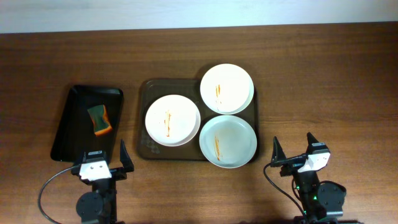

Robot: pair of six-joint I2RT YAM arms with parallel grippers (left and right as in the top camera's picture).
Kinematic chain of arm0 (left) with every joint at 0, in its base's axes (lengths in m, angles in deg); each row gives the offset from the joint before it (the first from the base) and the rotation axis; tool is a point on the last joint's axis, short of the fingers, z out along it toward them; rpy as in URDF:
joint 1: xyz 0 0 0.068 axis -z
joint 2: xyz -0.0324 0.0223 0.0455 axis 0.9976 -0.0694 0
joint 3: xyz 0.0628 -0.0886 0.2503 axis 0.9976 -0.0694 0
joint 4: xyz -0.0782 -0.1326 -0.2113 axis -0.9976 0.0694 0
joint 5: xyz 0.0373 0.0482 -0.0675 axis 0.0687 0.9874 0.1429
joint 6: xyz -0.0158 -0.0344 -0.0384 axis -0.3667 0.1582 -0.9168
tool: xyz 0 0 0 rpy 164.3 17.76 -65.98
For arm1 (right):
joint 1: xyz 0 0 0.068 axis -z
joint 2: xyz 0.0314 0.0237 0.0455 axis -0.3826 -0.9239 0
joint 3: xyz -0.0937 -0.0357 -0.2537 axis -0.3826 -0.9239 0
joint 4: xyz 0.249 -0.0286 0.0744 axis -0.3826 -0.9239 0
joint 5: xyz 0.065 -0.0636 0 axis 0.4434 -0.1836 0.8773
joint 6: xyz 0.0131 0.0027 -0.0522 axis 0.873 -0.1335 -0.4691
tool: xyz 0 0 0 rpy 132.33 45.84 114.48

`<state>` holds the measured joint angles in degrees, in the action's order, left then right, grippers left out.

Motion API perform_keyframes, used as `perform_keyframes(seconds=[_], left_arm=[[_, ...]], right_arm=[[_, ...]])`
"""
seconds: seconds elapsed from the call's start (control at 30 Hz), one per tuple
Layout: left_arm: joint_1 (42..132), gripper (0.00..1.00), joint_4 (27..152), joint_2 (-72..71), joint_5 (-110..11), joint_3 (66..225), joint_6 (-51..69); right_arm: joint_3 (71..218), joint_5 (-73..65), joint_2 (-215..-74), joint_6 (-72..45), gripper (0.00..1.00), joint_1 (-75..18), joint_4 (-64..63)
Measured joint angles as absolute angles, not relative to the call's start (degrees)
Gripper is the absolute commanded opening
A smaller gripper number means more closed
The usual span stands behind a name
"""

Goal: Clean dirty plates on tray and stack at the side

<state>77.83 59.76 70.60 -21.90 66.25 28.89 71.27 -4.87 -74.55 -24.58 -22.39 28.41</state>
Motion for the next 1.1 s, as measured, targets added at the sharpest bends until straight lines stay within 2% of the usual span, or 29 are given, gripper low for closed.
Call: perform_keyframes(seconds=[0.6,0.7,0.8,0.97,1.1], left_arm=[[77.83,0.99,59.76,70.6,-21.47,66.25,28.89],[77.83,1.0,59.28,70.6,-24.05,66.25,28.89],[77.83,1.0,59.08,70.6,-27.19,67.24,28.91],[77.83,0.99,62.27,65.05,-28.81,78.25,28.91],[77.85,0.99,65.33,52.72,-31.02,90.86,28.93]], right_arm=[[71.24,-5.94,-74.55,-24.58,0.98,-22.39,29.11],[71.18,-3.1,-74.66,-24.58,0.98,-22.39,35.56],[71.88,0.13,-74.66,-24.56,0.98,-22.39,36.02],[86.33,5.16,-78.83,-24.56,0.98,-22.39,29.99],[100.25,11.83,-94.09,-24.58,0.98,-22.48,24.96]])
